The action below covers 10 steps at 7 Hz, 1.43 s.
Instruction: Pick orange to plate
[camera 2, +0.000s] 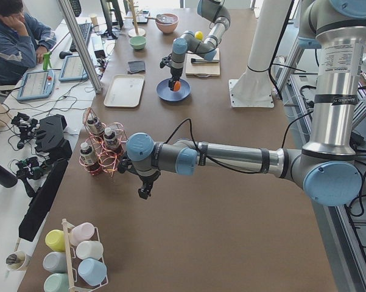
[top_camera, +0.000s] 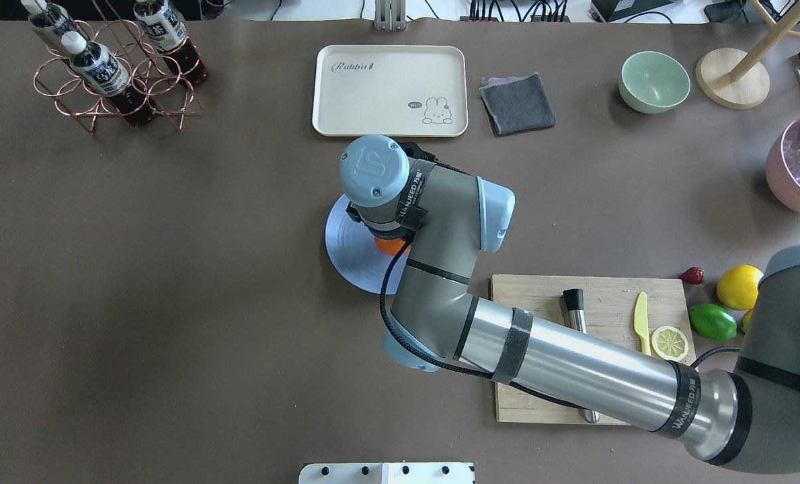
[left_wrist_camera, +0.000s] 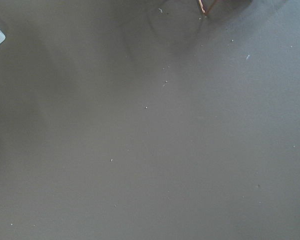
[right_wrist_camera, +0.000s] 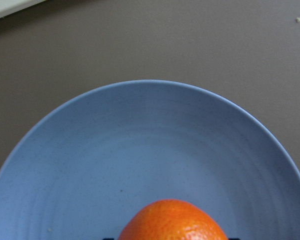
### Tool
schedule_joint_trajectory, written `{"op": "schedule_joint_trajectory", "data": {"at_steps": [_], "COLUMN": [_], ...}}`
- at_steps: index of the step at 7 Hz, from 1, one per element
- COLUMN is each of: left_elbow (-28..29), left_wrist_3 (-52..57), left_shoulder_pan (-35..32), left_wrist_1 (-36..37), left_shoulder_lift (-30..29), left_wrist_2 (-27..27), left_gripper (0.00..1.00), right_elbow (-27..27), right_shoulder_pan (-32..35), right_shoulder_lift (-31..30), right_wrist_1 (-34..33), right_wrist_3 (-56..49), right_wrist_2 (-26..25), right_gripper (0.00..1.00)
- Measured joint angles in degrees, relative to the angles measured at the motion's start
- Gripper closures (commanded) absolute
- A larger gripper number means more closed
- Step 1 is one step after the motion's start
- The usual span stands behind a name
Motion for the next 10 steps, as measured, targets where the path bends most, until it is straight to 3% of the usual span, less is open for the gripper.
{"op": "schedule_joint_trajectory", "data": {"at_steps": [2, 5, 7, 8, 10], "left_elbow": [-0.1, 0.3, 0.1, 0.6, 2.9], "left_wrist_3": [0.1, 0.1, 0.0, -0.1, -0.1], "left_shoulder_pan": [0.0, 0.0, -0.1, 0.0, -0.4], "left_wrist_1": [-0.1, -0.7, -0.9, -0.7, -2.8], "left_shoulder_lift": [0.4, 1.1, 2.1, 2.7, 4.3], "left_wrist_2": [-0.1, -3.8, -4.5, -4.4, -3.0], "left_gripper": [0.02, 0.02, 0.02, 0.02, 0.02], "right_elbow": [-1.7, -1.7, -0.1, 2.3, 15.2], "right_shoulder_pan": [-0.2, 1.4, 8.0, 12.5, 22.4], "right_shoulder_lift": [0.1, 1.5, 0.8, -0.9, -12.4], "right_wrist_1": [2.3, 3.0, 1.4, -1.2, -8.6], "right_wrist_3": [-0.3, -4.1, -9.7, -14.5, -31.0], "right_wrist_2": [-0.1, 0.6, 6.4, 10.3, 17.0], "right_gripper": [0.00, 0.00, 0.00, 0.00, 0.00]}}
